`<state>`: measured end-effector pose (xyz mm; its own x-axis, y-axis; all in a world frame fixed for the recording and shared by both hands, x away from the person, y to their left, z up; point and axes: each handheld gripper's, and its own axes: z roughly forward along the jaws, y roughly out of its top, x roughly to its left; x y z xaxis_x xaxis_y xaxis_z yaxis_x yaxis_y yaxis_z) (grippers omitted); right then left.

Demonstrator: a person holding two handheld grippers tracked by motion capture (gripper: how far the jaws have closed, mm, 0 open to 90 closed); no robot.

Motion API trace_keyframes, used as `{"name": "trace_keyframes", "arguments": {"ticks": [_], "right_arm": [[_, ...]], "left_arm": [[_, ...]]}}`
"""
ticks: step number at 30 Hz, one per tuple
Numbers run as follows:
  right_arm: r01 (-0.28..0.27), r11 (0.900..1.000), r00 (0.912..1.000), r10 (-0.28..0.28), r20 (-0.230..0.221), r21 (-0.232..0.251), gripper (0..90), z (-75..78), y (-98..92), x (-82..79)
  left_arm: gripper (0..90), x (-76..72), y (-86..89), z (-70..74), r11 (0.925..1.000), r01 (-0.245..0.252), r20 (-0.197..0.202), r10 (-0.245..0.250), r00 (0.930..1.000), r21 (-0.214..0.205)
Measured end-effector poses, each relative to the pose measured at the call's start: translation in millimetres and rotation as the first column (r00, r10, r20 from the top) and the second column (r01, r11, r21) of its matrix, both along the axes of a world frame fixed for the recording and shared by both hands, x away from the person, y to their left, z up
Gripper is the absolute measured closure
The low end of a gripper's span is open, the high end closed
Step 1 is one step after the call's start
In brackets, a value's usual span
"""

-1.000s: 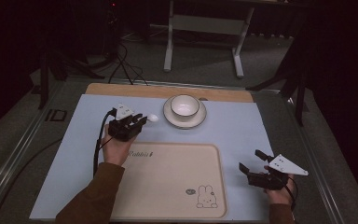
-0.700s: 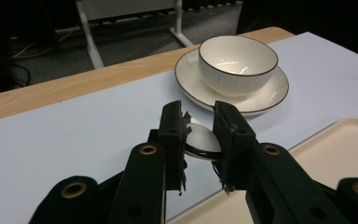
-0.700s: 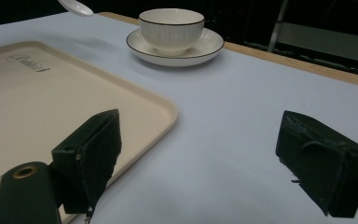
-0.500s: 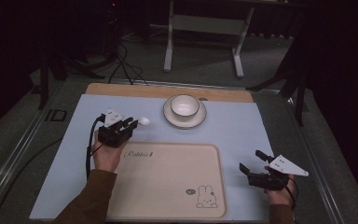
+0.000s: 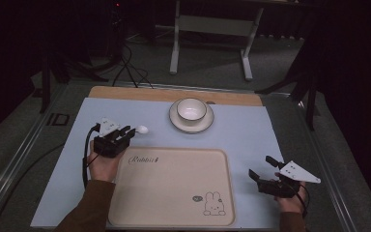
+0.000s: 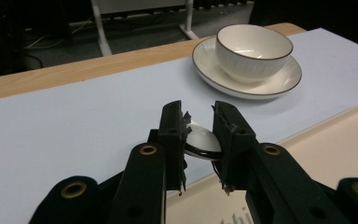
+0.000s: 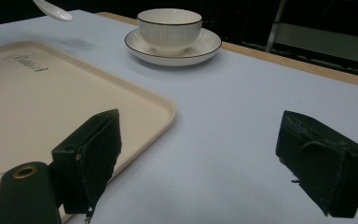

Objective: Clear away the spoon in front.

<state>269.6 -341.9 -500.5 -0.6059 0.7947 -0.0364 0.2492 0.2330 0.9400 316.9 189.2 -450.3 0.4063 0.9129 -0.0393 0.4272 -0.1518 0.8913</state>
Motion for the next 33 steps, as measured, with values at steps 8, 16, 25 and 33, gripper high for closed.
{"name": "trace_keyframes", "arguments": {"ticks": [8, 16, 25, 33], "right_arm": [[0.011, 0.9999, 0.9999, -0.011, 0.010, 0.002, 13.9, 0.5, -3.7, -2.5], [0.015, 0.9999, 0.9995, -0.015, 0.029, -0.001, 14.1, 1.9, -5.2, -7.1], [0.024, 0.9997, 0.9992, -0.024, 0.030, -0.002, 14.1, 2.0, -7.9, -7.1], [0.022, 0.9998, 0.9993, -0.022, 0.029, -0.004, 14.1, 1.9, -7.7, -6.9]], "left_arm": [[74.2, -14.0, 14.6, -7.1, 0.9998, -0.013, -0.008, 0.013, 0.9999, -0.017], [74.3, -21.6, 21.7, -14.5, 0.9998, -0.019, -0.024, 0.019, 0.9996, -0.010], [74.2, -32.5, 19.9, -19.5, 0.9997, -0.017, -0.029, 0.017, 0.9994, -0.015], [74.2, -44.4, 17.6, -20.9, 0.9996, -0.022, -0.018, 0.022, 0.9996, -0.016]]}}
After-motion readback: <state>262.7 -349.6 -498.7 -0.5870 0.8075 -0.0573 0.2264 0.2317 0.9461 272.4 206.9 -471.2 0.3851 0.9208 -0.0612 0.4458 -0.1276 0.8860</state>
